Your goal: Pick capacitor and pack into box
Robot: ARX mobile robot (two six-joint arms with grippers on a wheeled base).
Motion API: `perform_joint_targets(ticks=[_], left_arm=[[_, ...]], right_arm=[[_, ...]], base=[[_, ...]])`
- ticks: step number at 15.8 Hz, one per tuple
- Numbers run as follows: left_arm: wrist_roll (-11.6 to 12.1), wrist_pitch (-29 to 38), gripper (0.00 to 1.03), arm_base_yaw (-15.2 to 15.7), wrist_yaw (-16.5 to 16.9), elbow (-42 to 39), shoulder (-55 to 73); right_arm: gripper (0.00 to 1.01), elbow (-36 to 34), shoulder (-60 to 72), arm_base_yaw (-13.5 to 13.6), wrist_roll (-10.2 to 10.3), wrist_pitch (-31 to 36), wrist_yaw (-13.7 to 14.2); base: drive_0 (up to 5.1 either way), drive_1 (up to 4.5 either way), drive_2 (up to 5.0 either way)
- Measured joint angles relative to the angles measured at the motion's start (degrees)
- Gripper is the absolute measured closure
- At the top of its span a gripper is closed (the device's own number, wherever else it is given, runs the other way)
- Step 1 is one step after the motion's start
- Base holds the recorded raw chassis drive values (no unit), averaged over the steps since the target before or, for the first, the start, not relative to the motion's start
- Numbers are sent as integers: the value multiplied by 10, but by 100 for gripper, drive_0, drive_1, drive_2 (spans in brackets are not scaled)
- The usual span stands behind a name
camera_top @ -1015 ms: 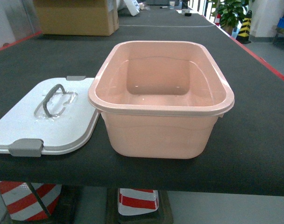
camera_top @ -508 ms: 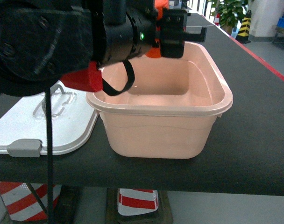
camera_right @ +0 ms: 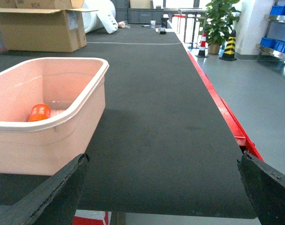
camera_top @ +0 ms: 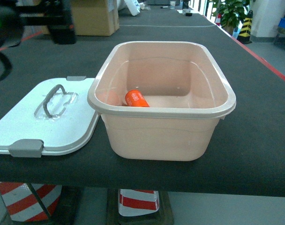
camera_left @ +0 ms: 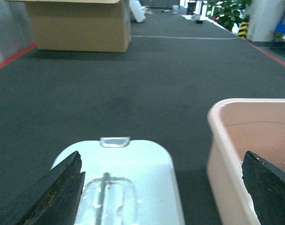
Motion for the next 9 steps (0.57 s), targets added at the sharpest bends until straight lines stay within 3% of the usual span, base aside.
perform_joint_targets(ticks=[1, 3, 9], left_arm=[[0, 12, 5, 31, 11, -1, 19], [11, 14, 5, 63, 24, 17, 93], [29, -33, 5, 94, 40, 146, 286]], right_arm=[[3, 0, 0, 0, 0, 0, 0], [3, 0, 0, 0, 0, 0, 0], [3, 0, 0, 0, 0, 0, 0]], base=[[0, 0, 0], [0, 0, 0], [0, 0, 0]])
